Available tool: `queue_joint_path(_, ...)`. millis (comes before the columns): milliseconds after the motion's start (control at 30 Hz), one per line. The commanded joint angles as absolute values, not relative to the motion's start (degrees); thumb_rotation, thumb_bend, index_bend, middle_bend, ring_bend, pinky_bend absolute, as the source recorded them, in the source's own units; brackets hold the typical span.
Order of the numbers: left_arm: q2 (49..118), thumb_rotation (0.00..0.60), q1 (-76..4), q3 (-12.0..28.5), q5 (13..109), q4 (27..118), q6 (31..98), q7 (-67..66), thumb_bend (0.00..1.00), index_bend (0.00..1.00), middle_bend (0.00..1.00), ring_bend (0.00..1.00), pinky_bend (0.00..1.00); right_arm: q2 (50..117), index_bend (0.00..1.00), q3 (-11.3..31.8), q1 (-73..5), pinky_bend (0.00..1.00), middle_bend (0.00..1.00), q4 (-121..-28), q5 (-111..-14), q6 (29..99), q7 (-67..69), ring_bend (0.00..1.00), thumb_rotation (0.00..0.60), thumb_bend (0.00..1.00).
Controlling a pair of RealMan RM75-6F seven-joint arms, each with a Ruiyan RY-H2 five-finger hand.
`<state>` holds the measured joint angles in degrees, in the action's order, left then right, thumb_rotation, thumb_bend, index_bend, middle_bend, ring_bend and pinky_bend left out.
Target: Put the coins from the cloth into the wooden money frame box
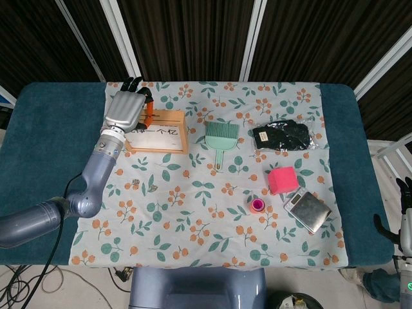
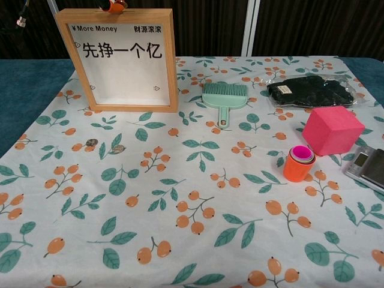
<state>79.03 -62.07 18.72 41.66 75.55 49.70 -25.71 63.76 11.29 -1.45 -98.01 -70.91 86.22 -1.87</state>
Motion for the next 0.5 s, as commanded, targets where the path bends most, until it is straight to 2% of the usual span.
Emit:
queue_joint_path(33, 78.9, 0.600, -62.1, 18.7, 41.3, 75.6, 49.6, -25.8, 0.33, 0.62, 0.27, 0.01, 0.05, 63.7, 0.12, 11.3, -1.5, 0.00, 0.03, -98.1, -70.7, 86.1, -2.0, 0.00, 0.600, 0.39)
queue_joint_path(500, 77.8, 0.600, -62.6, 18.1, 39.4, 76.7, 48.8, -26.5, 0.28, 0.52, 0.26, 0.01, 0.03, 63.8, 0.12, 11.3, -1.5, 0.00, 0.03, -98.1, -70.9, 86.2, -2.0, 0.00, 0.600, 0.39)
